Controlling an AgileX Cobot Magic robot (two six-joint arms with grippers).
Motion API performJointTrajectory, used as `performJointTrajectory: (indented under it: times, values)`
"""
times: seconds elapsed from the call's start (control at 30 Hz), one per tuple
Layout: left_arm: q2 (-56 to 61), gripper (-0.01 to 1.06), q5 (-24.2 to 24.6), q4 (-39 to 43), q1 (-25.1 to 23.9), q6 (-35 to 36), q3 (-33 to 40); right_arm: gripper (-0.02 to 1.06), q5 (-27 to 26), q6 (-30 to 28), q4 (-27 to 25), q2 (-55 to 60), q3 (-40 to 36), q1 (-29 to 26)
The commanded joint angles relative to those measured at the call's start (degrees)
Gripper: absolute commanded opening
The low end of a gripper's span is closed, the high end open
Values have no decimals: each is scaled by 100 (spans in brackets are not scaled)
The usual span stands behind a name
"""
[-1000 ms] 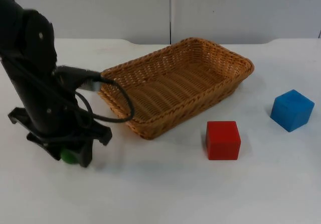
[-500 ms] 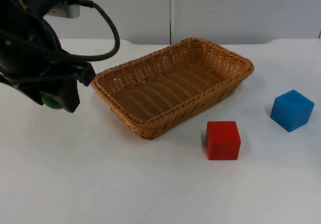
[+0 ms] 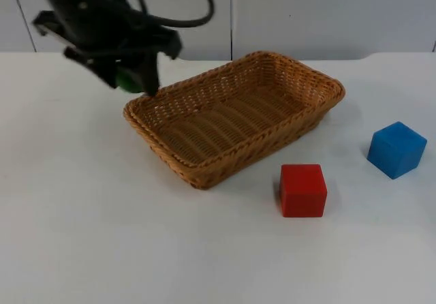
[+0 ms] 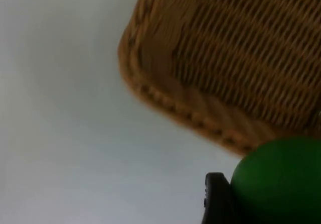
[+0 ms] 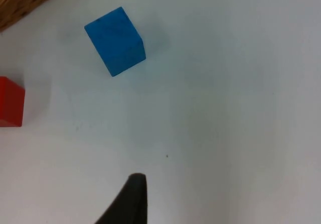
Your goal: Place all geometric objects except the red cube into the basket.
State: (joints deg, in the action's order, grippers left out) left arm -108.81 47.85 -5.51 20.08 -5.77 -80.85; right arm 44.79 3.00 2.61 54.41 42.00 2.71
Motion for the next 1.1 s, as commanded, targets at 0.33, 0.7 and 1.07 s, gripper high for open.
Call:
performJointTrajectory:
  times: [0.33, 0.7, 1.07]
  values:
    - [-2286, 0, 680, 190, 596, -19, -2405, 105, -114, -1, -17, -2, 25, -23]
    - [-2772, 32, 712, 101, 665, 46, -2566, 105, -114, -1, -17, -2, 25, -23]
    - [-2336, 105, 994, -319, 665, 46, -2578, 105, -138, -1, -17, -2, 25, -23]
